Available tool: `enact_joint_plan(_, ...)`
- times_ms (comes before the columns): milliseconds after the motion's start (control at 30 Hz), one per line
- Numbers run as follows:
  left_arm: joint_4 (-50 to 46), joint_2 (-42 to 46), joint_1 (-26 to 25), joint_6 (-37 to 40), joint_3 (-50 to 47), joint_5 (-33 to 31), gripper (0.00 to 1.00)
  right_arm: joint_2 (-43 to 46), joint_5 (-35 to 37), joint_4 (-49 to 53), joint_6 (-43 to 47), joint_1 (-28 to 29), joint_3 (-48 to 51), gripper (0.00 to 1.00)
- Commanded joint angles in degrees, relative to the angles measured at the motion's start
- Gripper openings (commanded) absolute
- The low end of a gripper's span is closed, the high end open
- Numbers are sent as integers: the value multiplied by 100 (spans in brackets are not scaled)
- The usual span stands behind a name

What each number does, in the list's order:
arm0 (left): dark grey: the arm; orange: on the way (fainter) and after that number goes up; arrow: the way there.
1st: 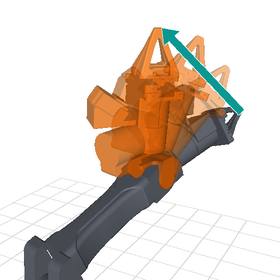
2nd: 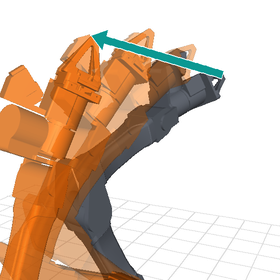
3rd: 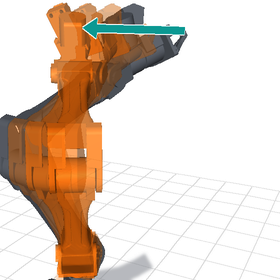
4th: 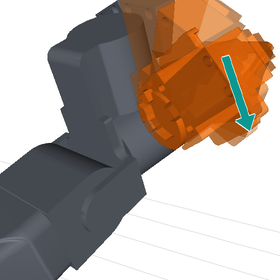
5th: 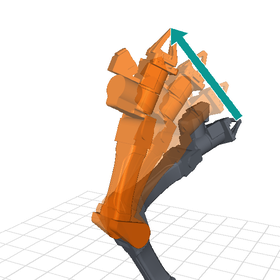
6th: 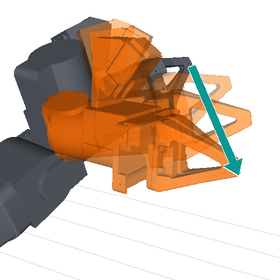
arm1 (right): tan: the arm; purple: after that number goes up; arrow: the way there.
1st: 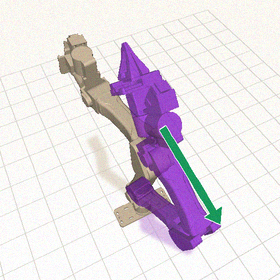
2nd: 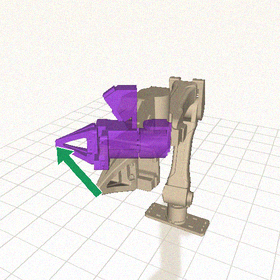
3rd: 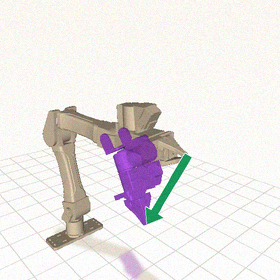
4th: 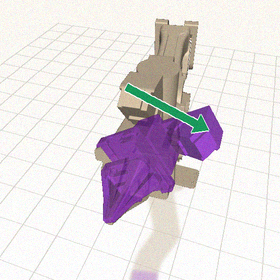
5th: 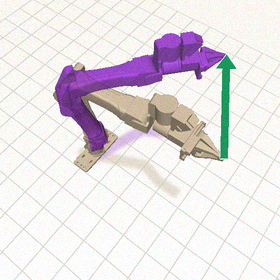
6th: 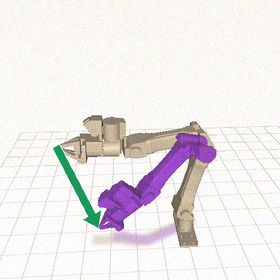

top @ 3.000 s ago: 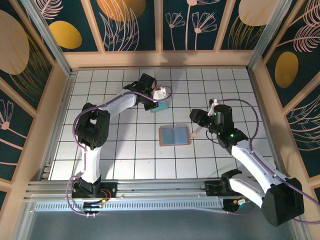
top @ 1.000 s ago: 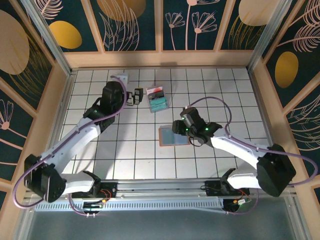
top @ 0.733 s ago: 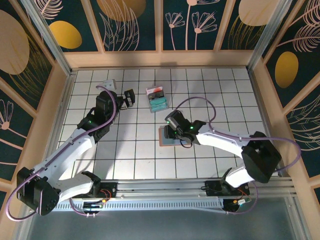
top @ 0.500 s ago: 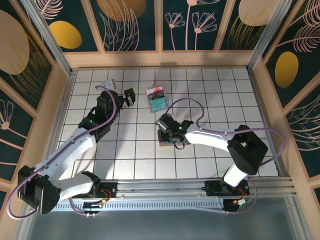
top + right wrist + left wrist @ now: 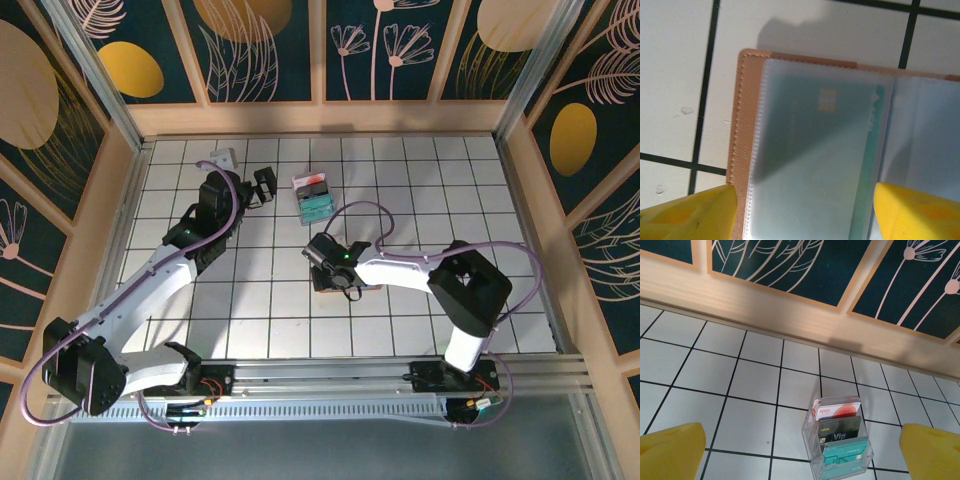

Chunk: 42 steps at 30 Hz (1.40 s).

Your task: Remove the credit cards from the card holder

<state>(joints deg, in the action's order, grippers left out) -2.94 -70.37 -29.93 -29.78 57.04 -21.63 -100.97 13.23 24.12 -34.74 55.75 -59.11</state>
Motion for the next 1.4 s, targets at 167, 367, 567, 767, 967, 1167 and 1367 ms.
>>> enact_joint_plan(167,144,-91,36,138,83,-66,99,-257,172,173,38,64,-181,69)
enact_joint_plan(367,123,-41,32,78,-95,-73,99,-292,224,160,30,64,-132,65)
enact_joint_plan(567,98,39,32,85,-252,-87,99,-217,179,33,3,51,-40,54)
enact_joint_plan(767,148,118,34,139,-353,-78,99,-64,443,18,-76,55,14,35)
enact_joint_plan(967,119,299,31,251,-482,-308,99,9,442,-30,-58,47,-2,39)
enact_joint_plan(1167,75,425,37,330,-492,-426,99,5,491,13,5,44,-108,43)
enact_joint_plan(1367,48,451,31,385,-456,-427,99,45,586,55,-60,42,-114,49)
